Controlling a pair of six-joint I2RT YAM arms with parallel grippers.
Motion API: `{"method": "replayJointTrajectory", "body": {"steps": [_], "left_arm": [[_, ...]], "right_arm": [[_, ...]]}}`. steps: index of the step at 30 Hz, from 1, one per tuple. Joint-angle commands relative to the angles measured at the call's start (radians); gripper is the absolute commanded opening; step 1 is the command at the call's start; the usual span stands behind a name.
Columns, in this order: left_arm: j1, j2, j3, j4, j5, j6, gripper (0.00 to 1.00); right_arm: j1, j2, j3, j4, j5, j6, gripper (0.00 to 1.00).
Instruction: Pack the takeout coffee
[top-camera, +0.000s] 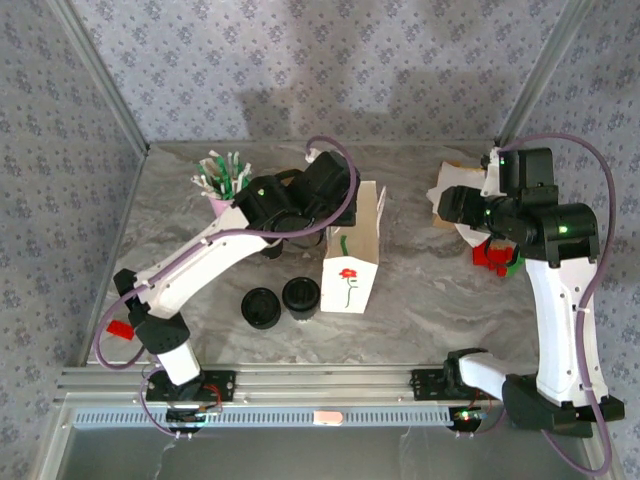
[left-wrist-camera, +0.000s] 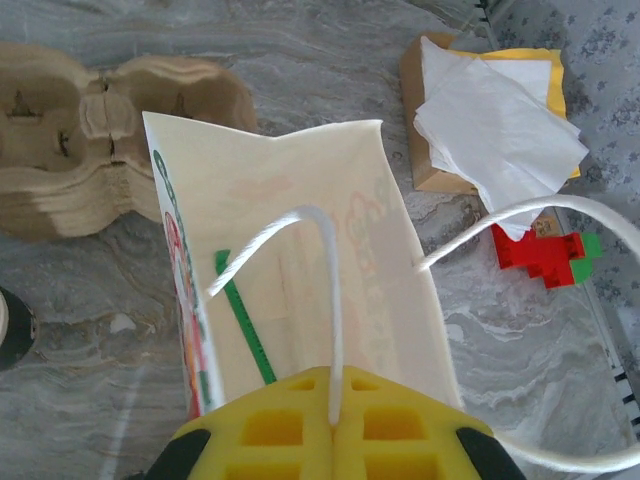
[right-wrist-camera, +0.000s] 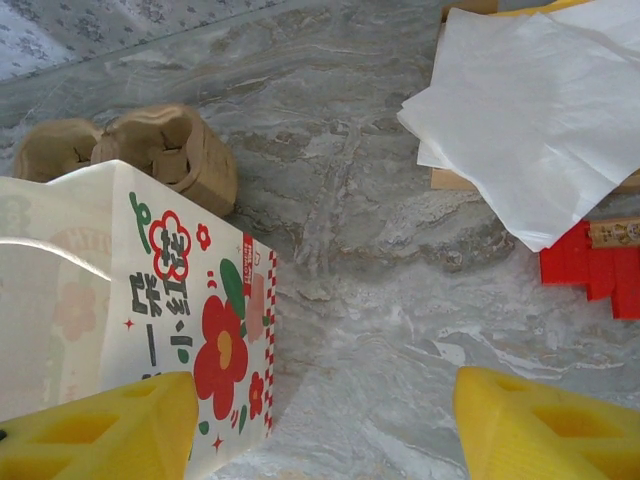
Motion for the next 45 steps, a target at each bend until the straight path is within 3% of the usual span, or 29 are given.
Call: {"method": "replayJointTrajectory", "body": {"steps": [1,8,16,25,27,29,33,38,45], "left_arm": [[-0.007,-0.035,-0.004,0.059,-0.009,-0.071,0.03],[-0.007,-0.053,-0.020,0.063,-0.002,-0.091,0.13],[-0.004,-0.133,-0.067,0.033,-0.082,-0.053,0.43],[0.035,-0.183,0.041,-0.131,-0.284,0.150,0.43],[0.106,-0.177,0.077,-0.181,-0.262,0.168,0.43],[0.216,-0.158,0.093,-0.214,-0.126,0.172,0.42],[0.345,-0.088,0.100,-0.226,0.029,0.185,0.42],[0.425,0.057,0.145,-0.229,0.146,0.214,0.42],[0.487,0.197,0.179,-0.219,0.179,0.221,0.43]], "right_arm": [[-0.005,0.004,0.024,0.014,-0.029,0.004,0.70],[-0.003,0.004,0.022,0.021,-0.044,0.008,0.70],[0.003,0.019,0.029,0.026,-0.061,0.015,0.71],[0.017,0.052,0.094,0.013,-0.064,0.012,0.71],[0.017,0.064,0.116,0.007,-0.066,0.009,0.71],[0.018,0.081,0.140,0.001,-0.069,0.009,0.71],[0.025,0.115,0.173,0.000,-0.078,0.008,0.71],[0.047,0.144,0.189,-0.007,-0.079,0.003,0.71],[0.055,0.149,0.165,0.004,-0.078,-0.005,0.71]]}}
